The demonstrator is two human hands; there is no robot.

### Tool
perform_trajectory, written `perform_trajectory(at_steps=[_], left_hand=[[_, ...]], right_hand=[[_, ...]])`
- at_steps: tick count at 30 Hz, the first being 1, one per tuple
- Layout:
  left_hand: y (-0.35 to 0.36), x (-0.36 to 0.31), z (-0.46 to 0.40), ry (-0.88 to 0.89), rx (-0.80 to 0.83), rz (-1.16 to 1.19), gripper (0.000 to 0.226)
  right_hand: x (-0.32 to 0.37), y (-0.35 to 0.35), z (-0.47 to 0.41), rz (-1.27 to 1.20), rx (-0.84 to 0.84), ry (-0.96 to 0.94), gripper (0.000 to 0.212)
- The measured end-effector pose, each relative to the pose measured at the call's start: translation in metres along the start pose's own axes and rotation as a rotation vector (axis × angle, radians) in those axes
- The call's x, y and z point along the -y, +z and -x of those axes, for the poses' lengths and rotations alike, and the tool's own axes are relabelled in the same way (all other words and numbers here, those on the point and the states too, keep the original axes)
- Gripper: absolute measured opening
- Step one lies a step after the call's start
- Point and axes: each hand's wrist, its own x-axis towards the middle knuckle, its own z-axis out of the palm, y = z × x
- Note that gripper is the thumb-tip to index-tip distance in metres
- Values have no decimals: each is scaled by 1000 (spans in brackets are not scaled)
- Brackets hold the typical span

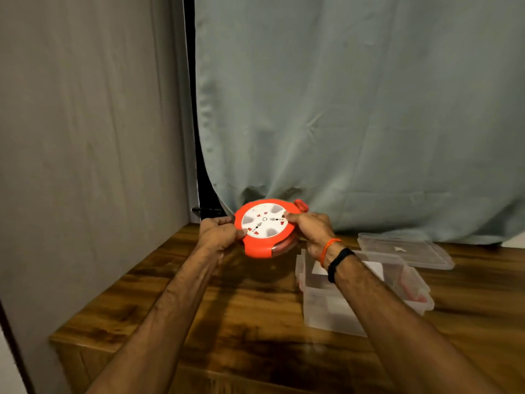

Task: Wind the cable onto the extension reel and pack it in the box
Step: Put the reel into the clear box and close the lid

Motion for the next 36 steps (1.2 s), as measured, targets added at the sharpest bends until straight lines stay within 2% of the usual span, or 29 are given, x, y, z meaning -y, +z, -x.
perform_trajectory(at_steps=[5,9,11,14,18,20,21,23,26,31,36], left_hand=[[48,7,15,9,127,21,50],[86,19,27,13,220,31,51],[101,28,29,2,241,29,44],[114,51,22,-28,214,39,25],[123,101,-13,-32,74,-92,33],[123,100,3,-59,89,-143,35],[123,101,8,-71,102,-151,29],[126,103,18,-76,118,-165,14],[130,115,17,-84,113,-176,23],[133,124,5,-93,115,-192,26],[131,118,13,-93,107,-173,19]], right_hand=[[16,-67,1,-15,48,104,40],[15,-114,6,3,2,179,20],[11,-134,7,-21,-38,186,18],[1,-155,8,-5,-67,219,9],[-13,-171,9,41,-117,240,13],[-19,-175,9,47,-138,239,10],[-22,-176,8,51,-136,243,12],[-28,-175,7,63,-120,268,19],[-31,-171,8,93,-103,345,26],[-26,-170,8,116,-9,486,9],[-29,-173,7,170,84,526,30]])
